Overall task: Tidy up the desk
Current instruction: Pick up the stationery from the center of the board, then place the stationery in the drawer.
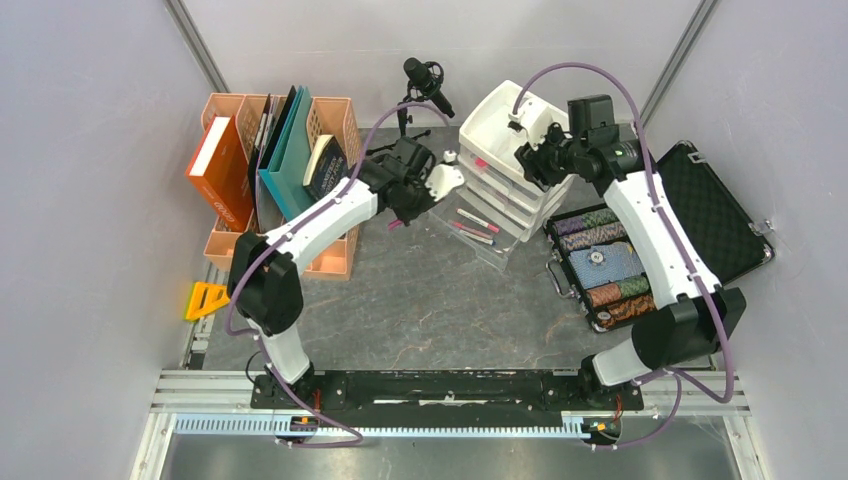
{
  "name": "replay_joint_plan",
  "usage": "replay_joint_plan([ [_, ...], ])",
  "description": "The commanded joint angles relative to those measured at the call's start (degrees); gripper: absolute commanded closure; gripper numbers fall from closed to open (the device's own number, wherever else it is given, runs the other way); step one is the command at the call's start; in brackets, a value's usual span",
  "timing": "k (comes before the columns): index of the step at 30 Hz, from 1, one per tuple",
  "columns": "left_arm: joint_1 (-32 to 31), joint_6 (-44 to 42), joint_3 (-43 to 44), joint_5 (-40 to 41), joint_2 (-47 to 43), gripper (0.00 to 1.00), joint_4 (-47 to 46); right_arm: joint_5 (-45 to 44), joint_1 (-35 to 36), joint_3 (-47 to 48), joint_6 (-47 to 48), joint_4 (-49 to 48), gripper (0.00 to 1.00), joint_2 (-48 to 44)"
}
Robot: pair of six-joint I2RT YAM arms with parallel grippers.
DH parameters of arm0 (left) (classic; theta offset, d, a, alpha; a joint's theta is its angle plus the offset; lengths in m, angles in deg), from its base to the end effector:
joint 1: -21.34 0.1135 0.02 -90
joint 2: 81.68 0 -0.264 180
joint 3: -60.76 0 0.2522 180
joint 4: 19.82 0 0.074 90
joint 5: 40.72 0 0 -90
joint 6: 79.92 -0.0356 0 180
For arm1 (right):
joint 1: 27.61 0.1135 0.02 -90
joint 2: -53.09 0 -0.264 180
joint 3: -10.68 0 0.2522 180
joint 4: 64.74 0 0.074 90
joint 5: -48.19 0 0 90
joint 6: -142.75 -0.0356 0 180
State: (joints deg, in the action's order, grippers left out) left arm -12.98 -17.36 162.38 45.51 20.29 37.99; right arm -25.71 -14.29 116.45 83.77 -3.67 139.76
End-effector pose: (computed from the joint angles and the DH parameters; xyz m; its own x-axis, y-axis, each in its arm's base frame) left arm 0.3164 -0.2188 0.2772 -0.3502 0.7958 -0.4939 0.8480 0.4933 0.1935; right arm 0.3125 0.0841 0.3872 -0.3402 -0.5894 -0.7327 -0.6970 0.6811 -0.2242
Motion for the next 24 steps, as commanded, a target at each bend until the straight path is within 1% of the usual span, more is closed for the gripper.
replay_joint_plan([
  [1,-5.5,-12.8,7.5,5.5,1.2,0.96,-0.2,1.6,-0.2,-1.2,-1.3,-1.6,0.47,-5.1],
  [4,-9.3,-21.2,8.5,9.0,2.5,0.94,-3.4,2.2,-0.2,-3.5,-1.6,-2.2,0.47,-7.5],
  [7,-12.2,-30.7,6.1,10.9,3.2,0.93,-9.0,2.8,-0.2,-5.7,-2.0,-2.5,0.47,-9.9],
  [9,-13.4,-36.5,4.6,10.5,3.9,0.94,-12.8,2.8,-0.2,-7.2,-1.9,-2.7,0.46,-11.5],
  [12,-14.9,-41.9,4.8,10.2,6.5,0.93,-15.4,2.1,-0.3,-9.8,-1.9,-3.4,0.47,-14.1],
  [16,-16.0,-45.6,7.9,10.0,11.1,0.90,-15.8,1.0,-0.2,-11.6,-1.4,-3.2,0.47,-16.2],
  [17,-16.2,-46.4,8.3,10.4,12.4,0.87,-16.2,0.7,-0.2,-12.0,-1.3,-3.1,0.47,-16.7],
  [19,-16.5,-48.4,8.9,11.8,14.8,0.77,-16.7,0.1,-0.3,-12.5,-1.0,-2.9,0.47,-17.3],
  [21,-16.6,-48.5,9.4,12.7,16.8,0.69,-17.7,-0.5,-0.2,-13.3,-0.8,-3.0,0.47,-17.9],
  [24,-16.6,-47.4,9.4,13.1,18.1,0.61,-19.1,-1.1,-0.3,-13.9,-0.7,-2.9,0.47,-18.5],
])
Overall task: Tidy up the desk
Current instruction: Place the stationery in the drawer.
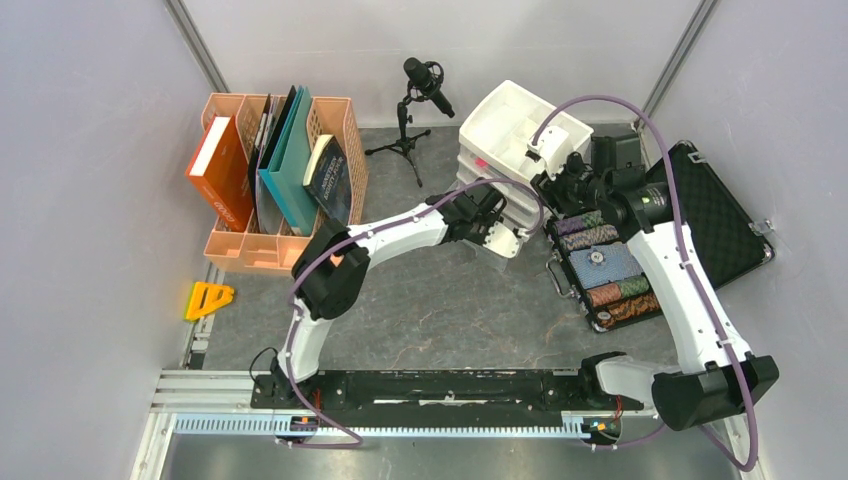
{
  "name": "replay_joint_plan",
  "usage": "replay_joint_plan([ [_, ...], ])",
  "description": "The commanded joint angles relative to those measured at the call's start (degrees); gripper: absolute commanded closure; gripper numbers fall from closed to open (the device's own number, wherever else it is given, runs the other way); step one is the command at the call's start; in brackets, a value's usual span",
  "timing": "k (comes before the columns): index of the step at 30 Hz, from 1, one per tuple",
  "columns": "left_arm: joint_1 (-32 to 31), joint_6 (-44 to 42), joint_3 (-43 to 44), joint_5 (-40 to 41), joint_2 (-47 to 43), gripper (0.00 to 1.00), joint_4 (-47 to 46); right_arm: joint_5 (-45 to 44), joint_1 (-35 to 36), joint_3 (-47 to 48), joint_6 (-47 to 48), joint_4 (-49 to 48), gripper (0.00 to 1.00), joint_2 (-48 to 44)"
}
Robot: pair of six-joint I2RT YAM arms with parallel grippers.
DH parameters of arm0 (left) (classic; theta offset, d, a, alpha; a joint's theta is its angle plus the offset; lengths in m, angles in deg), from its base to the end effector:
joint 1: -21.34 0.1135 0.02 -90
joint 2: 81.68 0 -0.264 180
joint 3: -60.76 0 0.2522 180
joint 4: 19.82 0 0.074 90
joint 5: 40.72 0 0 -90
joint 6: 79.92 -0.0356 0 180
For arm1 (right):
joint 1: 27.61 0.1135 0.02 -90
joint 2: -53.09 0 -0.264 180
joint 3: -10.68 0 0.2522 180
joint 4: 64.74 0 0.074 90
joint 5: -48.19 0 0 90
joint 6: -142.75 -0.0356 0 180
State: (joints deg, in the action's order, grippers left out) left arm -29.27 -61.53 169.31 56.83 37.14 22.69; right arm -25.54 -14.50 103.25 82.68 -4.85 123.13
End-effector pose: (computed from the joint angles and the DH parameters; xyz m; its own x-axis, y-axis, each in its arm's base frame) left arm 0.2965 -0.3537 0.2128 0.5197 0.8494 -0.0915 0.7053 -0.3662 0.6070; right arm 0.2401 0.0661 0.3926 -0.2953 -0.5606 -0.7737 -0.6715 0.6978 -0.2492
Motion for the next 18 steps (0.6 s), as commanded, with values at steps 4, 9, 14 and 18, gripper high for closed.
replay_joint_plan([
  [4,-0.2,-0.1,0.9,3.2,-0.5,0.52,-8.2,-0.9,-0.1,0.2,0.1,-1.0,0.47,-2.2],
  [9,-0.2,4.2,-3.5,4.9,-7.0,0.47,-13.0,0.7,0.0,-0.5,-0.2,-1.0,0.48,-3.2],
  [14,0.3,11.4,-9.2,5.9,-15.7,0.40,-11.5,2.8,0.0,-2.8,0.1,-1.1,0.48,-3.7],
  [18,2.1,19.0,-14.9,6.0,-22.8,0.32,-9.9,2.9,0.0,-1.2,0.5,-2.0,0.46,-2.4],
])
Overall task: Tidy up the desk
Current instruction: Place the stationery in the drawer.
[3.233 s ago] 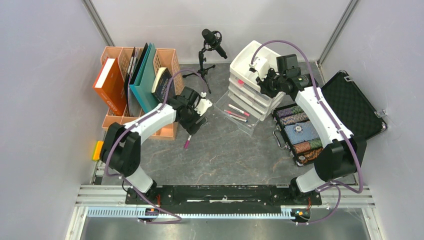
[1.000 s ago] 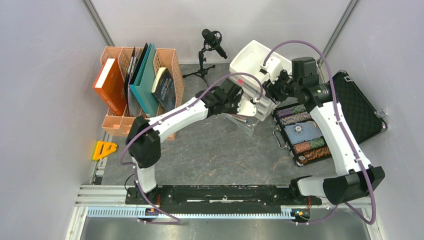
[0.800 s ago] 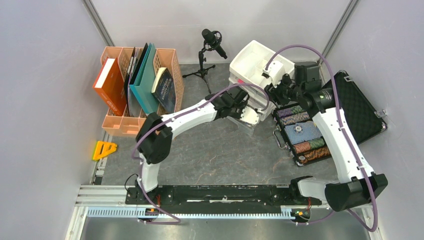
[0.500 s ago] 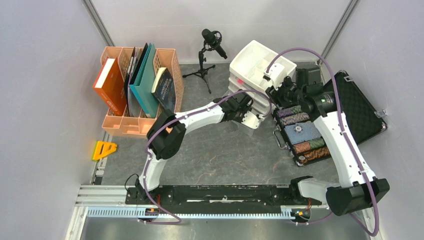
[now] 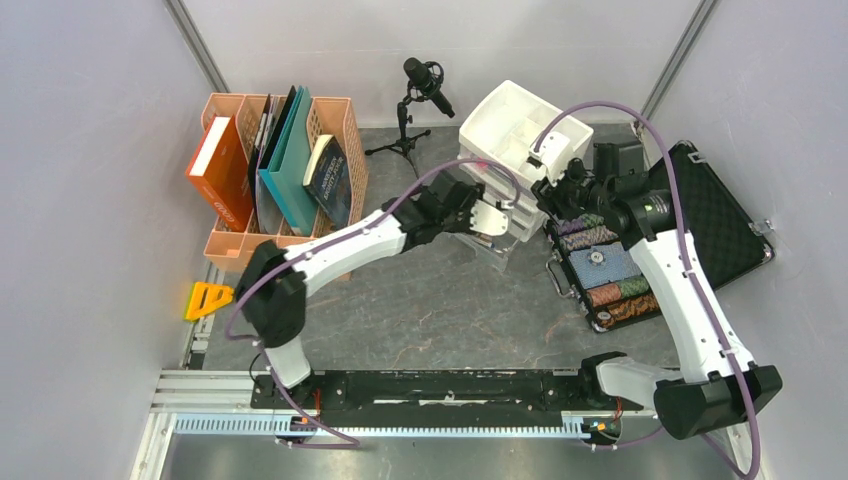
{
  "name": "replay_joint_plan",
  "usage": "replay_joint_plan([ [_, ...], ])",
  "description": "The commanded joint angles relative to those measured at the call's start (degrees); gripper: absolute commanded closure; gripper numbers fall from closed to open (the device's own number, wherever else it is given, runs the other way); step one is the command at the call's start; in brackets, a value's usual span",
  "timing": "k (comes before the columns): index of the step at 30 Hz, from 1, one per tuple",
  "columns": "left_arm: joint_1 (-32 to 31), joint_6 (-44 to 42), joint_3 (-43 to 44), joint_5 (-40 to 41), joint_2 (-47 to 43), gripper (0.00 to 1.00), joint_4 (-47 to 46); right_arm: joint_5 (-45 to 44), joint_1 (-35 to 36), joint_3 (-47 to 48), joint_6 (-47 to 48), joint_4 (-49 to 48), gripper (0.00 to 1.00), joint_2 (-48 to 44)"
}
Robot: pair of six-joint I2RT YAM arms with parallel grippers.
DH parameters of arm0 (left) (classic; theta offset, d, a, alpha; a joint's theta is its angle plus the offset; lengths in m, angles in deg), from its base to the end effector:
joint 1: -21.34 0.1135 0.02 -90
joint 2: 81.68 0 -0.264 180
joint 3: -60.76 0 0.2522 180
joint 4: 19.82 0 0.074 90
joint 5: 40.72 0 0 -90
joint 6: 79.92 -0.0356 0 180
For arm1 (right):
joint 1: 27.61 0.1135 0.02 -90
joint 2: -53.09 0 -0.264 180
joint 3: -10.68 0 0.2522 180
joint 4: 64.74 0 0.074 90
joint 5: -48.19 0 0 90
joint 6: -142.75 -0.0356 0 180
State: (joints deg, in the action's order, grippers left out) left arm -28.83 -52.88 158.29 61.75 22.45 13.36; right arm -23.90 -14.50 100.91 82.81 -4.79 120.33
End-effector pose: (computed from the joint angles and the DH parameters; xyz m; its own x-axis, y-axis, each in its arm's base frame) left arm 0.2740 -0.3165 0.2709 0.3869 0.8939 -0.2263 0.6576 -0.0954 0.7473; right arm 0.2276 0.0642 0.3906 -0.2788 -0.5543 -0.7842 -0.6873 0.6855 -0.2402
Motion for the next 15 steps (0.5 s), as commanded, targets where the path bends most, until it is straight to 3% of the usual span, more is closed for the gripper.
replay_joint_plan([
  [1,2.5,12.8,-5.0,0.7,-10.1,0.30,0.4,1.3,0.1,2.3,0.4,-2.2,0.46,1.4],
  [10,12.3,29.3,-13.3,-7.1,-25.0,0.16,8.5,0.0,4.3,14.6,0.1,-3.3,0.43,13.8],
  [15,17.7,33.9,-15.4,-10.3,-30.0,0.10,12.0,-3.8,9.7,24.0,1.3,-3.8,0.42,22.7],
])
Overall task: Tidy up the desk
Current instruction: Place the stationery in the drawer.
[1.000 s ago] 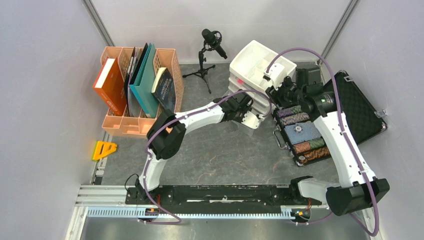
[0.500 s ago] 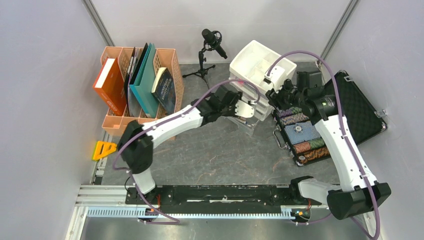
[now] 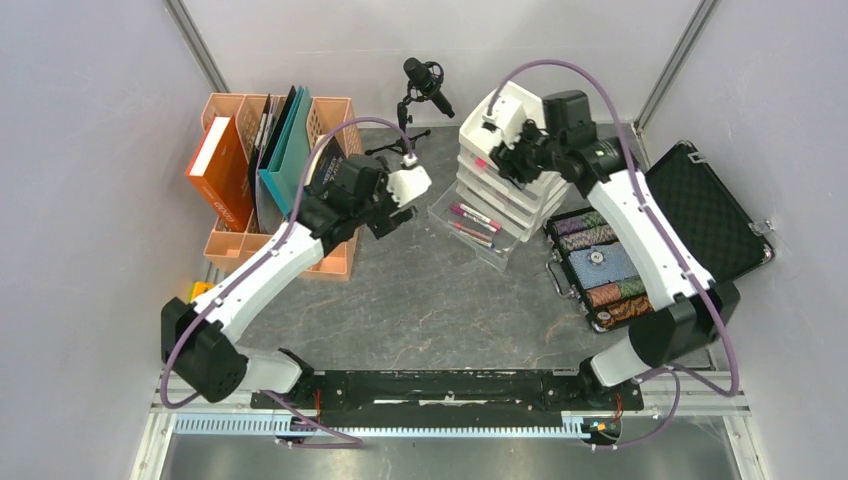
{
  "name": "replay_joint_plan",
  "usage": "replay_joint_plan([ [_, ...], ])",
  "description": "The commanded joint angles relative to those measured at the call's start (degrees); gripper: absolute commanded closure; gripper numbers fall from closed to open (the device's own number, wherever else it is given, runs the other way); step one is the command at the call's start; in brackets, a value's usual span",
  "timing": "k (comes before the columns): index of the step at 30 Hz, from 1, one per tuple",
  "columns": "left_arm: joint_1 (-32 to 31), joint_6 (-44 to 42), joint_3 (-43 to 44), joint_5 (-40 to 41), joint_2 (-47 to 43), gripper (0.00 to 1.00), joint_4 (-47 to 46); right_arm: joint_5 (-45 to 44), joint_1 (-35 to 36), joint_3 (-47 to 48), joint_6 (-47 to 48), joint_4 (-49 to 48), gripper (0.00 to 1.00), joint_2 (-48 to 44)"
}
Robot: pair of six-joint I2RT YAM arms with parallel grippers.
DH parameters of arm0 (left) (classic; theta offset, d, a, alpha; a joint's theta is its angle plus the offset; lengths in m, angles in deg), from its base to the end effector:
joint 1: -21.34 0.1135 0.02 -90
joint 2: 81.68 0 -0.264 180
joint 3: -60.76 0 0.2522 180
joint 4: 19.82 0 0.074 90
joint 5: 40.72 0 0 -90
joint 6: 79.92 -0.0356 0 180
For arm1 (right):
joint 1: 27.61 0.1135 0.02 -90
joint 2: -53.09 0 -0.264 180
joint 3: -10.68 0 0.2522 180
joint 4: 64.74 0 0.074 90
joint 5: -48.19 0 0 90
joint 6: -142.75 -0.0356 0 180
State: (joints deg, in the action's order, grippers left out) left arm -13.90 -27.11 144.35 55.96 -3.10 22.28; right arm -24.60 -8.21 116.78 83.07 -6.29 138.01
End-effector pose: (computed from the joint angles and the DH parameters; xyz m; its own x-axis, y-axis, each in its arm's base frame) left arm 0.2525 -0.1733 0.3283 -0.0918 0.7999 -0.5931 0.6939 0.4785 0.5381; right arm 0.2962 0.1155 0.4022 -0.2208 -0.5890 -0.7774 -0.7540 0.6087 -0.2471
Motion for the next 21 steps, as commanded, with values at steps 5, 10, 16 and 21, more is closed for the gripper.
replay_joint_plan([
  [5,4.6,8.8,-4.9,-5.3,-8.3,0.08,3.8,-4.7,5.1,19.6,1.6,-0.9,0.42,15.4],
  [10,5.3,9.7,-7.0,-5.9,-11.1,0.07,3.0,-6.6,6.0,24.4,3.1,-0.7,0.43,21.6],
  [16,5.3,11.0,-7.6,-6.4,-10.9,0.07,1.8,-7.3,6.3,23.8,3.3,-2.6,0.45,24.7],
  [21,5.3,10.5,-8.6,-9.0,-8.6,0.06,-0.2,-6.5,6.3,23.0,2.7,-3.4,0.51,26.7],
])
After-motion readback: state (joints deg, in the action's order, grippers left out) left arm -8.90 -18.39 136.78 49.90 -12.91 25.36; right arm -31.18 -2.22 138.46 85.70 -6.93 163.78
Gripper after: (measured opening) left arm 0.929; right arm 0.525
